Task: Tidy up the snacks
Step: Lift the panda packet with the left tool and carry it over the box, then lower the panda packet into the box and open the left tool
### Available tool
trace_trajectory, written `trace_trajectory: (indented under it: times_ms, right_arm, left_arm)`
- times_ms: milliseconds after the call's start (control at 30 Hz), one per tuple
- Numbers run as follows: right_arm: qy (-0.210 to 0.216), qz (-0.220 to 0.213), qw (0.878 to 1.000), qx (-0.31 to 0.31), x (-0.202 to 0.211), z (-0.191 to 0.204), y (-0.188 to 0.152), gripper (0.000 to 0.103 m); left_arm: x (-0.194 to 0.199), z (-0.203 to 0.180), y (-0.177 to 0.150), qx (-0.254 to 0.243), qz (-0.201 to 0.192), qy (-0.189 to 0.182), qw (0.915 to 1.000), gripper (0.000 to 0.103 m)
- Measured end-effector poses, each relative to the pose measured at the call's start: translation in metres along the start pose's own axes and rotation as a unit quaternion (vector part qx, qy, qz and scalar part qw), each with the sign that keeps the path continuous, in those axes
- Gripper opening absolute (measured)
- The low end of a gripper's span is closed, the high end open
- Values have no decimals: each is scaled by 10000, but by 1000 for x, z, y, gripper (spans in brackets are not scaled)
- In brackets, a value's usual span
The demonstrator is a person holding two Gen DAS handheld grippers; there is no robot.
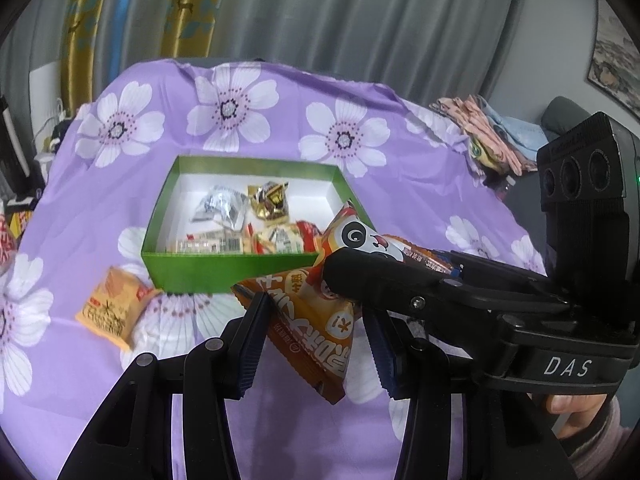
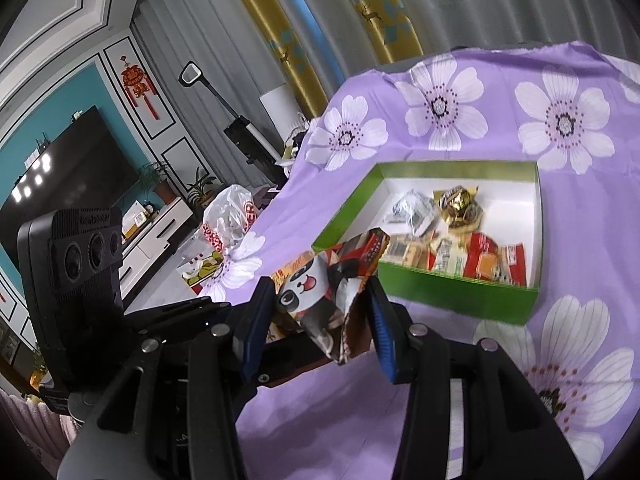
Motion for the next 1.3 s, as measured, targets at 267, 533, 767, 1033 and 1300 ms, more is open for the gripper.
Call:
trace_trajectory:
  times_ms: [267, 533, 767, 1033, 1300]
  right_arm:
    - [-36, -84, 10000, 36, -14, -8, 18, 46]
    - [-80, -107, 9999, 44, -35, -21, 33, 46]
    - [-92, -124, 9999, -2, -55, -37, 49, 46]
    - [-190, 79, 9995, -235, -88, -68, 55, 46]
    - [-347, 401, 9970, -562, -117, -100, 30, 46]
  left_arm:
    - [-15, 7, 19, -74, -97, -23, 9999, 48]
    - [-38, 19, 34, -103, -97, -33, 9999, 48]
    - [-61, 29, 48, -61, -37, -91, 9999, 48]
    - [-102, 48, 50, 262, 369, -304, 9985, 48]
    - [-140, 63, 25, 367, 849, -155, 9956, 48]
Point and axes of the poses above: each gripper's, at about its wrist camera, not at the fingertips, and x roughly against the way its jaws point, z to its left, y to its top, the point moved 9 cm from there along -x, roughly the way its jaws point, and after that the axes turned 15 degrees about -z, right-handed, at the moved point
